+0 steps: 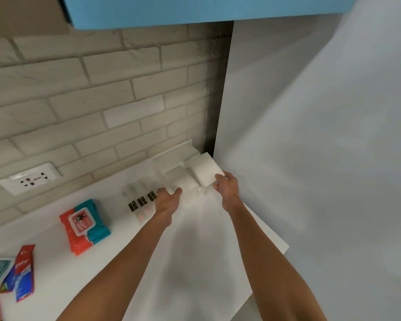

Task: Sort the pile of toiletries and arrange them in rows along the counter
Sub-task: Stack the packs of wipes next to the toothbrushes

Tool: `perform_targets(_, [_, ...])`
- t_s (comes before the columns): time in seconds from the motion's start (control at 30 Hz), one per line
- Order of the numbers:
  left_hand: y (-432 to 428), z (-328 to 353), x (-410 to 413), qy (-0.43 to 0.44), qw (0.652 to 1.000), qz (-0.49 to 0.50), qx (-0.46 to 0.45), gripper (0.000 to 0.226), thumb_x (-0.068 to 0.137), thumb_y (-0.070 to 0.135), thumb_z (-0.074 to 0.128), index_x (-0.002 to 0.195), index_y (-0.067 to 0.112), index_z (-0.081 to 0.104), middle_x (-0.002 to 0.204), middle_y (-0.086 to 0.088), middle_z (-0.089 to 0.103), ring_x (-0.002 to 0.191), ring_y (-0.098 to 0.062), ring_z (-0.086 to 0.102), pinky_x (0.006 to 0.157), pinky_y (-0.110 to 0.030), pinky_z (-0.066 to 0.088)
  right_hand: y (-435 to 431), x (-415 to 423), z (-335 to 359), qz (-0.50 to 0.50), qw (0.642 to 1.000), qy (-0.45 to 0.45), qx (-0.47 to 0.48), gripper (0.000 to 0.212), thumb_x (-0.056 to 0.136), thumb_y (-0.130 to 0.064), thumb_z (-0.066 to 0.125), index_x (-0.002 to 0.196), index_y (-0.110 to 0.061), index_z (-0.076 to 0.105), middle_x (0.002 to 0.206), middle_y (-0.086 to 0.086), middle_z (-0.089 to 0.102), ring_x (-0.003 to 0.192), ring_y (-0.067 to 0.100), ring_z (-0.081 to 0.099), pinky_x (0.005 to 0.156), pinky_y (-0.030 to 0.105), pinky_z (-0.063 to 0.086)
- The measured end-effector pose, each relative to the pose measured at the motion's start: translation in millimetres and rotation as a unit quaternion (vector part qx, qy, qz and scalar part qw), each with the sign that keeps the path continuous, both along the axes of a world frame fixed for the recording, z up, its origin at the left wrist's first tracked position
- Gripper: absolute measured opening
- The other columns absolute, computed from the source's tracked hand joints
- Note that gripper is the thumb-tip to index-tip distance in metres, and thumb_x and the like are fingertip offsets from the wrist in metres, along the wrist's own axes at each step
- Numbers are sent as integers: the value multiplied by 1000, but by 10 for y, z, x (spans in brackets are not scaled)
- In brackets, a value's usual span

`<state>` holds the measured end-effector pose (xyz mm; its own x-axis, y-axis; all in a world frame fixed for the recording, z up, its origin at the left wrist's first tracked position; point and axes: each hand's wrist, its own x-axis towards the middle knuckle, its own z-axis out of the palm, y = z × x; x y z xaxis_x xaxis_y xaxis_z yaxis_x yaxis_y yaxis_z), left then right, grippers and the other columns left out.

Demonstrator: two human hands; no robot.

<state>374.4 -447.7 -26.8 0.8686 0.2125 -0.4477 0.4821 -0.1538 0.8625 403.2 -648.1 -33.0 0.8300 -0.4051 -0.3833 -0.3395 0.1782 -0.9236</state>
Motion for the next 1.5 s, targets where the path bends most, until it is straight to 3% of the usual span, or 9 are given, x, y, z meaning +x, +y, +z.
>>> perform_targets(0.1, [-88, -52, 166, 24, 999, -3, 21, 77, 101, 44, 61, 156, 2, 26, 158, -16, 37, 144, -36, 39, 112, -45, 38, -51, 230, -66, 8, 1000, 22, -21, 30, 97, -18, 63, 127, -16, 69, 96, 5, 70, 78, 21, 67, 80, 34, 59])
perform_targets(0.23, [-153, -199, 388, 54, 998, 6, 24, 73, 98, 48, 62, 147, 0, 37, 146, -16, 48, 132, -37, 49, 104, -47, 44, -126, 477, -210, 38, 997, 45, -53, 37, 96, -22, 64, 132, -16, 67, 105, 6, 72, 92, 27, 72, 94, 44, 63])
perform_targets(0.37, [-161, -286, 518, 73, 997, 10, 28, 64, 95, 47, 64, 135, 1, 47, 131, -18, 57, 120, -38, 57, 101, -47, 52, -143, 538, -305, 66, 992, 62, -91, 41, 96, -25, 65, 136, -14, 65, 107, 6, 72, 102, 30, 72, 95, 44, 62])
perform_targets(0.47, [-195, -323, 578, 76, 996, 11, 42, 56, 95, 43, 66, 127, -2, 54, 121, -21, 61, 116, -40, 60, 93, -44, 54, -172, 531, -309, 93, 982, 64, -152, 38, 99, -28, 62, 133, -11, 65, 112, 6, 70, 101, 29, 68, 86, 37, 57])
perform_targets(0.6, [-228, -343, 646, 75, 995, 11, 61, 43, 92, 34, 66, 110, -4, 58, 96, -13, 58, 89, -32, 60, 82, -40, 55, -218, 528, -289, 121, 969, 43, -209, 32, 102, -27, 61, 127, -7, 69, 108, 6, 68, 97, 27, 64, 63, 26, 43])
perform_targets(0.77, [-287, -319, 697, 75, 994, 20, 77, 26, 90, 26, 65, 90, 2, 55, 88, -12, 58, 77, -28, 57, 75, -34, 52, -217, 567, -257, 170, 962, 21, -214, 38, 106, -22, 54, 143, -17, 61, 128, 9, 68, 100, 23, 57, 83, 29, 44])
perform_targets(0.97, [-274, -356, 722, 76, 994, 17, 77, 27, 89, 23, 66, 96, -1, 56, 88, -13, 57, 77, -27, 55, 73, -34, 50, -171, 603, -251, 205, 953, 0, -222, 40, 107, -19, 53, 146, -16, 61, 132, 12, 67, 104, 24, 59, 85, 29, 45])
perform_targets(1.3, [-225, -332, 655, 77, 995, 21, 63, 27, 87, 22, 66, 77, 8, 46, 76, -9, 43, 72, -25, 44, 69, -35, 43, -174, 576, -281, 248, 939, 0, -240, 41, 111, -25, 49, 151, -18, 54, 138, 13, 64, 107, 23, 56, 85, 31, 45])
perform_targets(1.5, [-241, -227, 620, 84, 993, 5, 77, 28, 90, 24, 63, 78, 11, 41, 72, -4, 39, 61, -19, 37, 57, -29, 35, -151, 576, -273, 268, 925, 9, -268, 46, 114, -27, 44, 158, -15, 46, 147, 15, 59, 130, 34, 58, 94, 32, 45])
